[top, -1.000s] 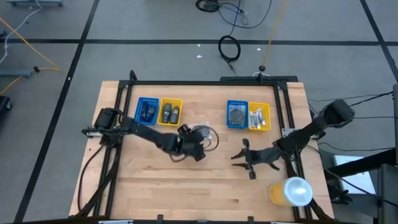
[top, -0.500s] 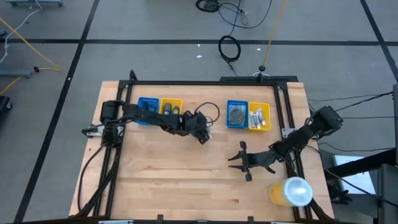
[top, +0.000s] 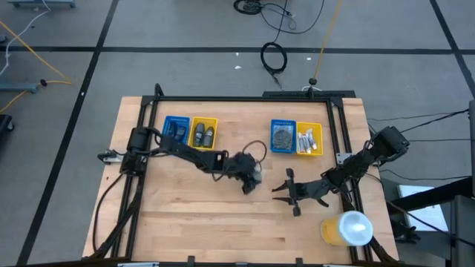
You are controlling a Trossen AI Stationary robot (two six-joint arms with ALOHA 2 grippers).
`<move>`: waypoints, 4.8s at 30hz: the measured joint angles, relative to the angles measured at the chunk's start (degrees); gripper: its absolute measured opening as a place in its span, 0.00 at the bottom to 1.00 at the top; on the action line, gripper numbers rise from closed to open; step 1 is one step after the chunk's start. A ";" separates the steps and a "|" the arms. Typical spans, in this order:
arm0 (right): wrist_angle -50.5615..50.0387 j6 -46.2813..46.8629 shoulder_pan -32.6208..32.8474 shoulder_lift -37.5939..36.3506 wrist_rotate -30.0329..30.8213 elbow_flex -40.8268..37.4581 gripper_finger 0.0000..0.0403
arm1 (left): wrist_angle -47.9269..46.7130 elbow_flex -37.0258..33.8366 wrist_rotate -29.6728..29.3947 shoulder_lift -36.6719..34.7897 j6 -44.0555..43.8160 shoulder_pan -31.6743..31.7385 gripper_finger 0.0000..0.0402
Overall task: Pick & Place Travel size toiletries
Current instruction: Put the black hairbrush into the right blue bin
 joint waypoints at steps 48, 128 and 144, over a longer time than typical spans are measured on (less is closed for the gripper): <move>-3.87 -38.92 -3.23 7.95 4.46 0.65 0.59 | 1.93 2.91 0.85 5.77 10.16 -3.72 0.73; -22.09 -30.01 -14.07 3.25 -11.46 6.20 0.37 | -7.79 3.93 0.49 2.36 6.55 -1.55 0.73; -22.98 -29.96 -14.45 3.02 -10.33 6.22 0.01 | -6.97 3.96 -5.39 -3.48 13.47 -5.43 0.73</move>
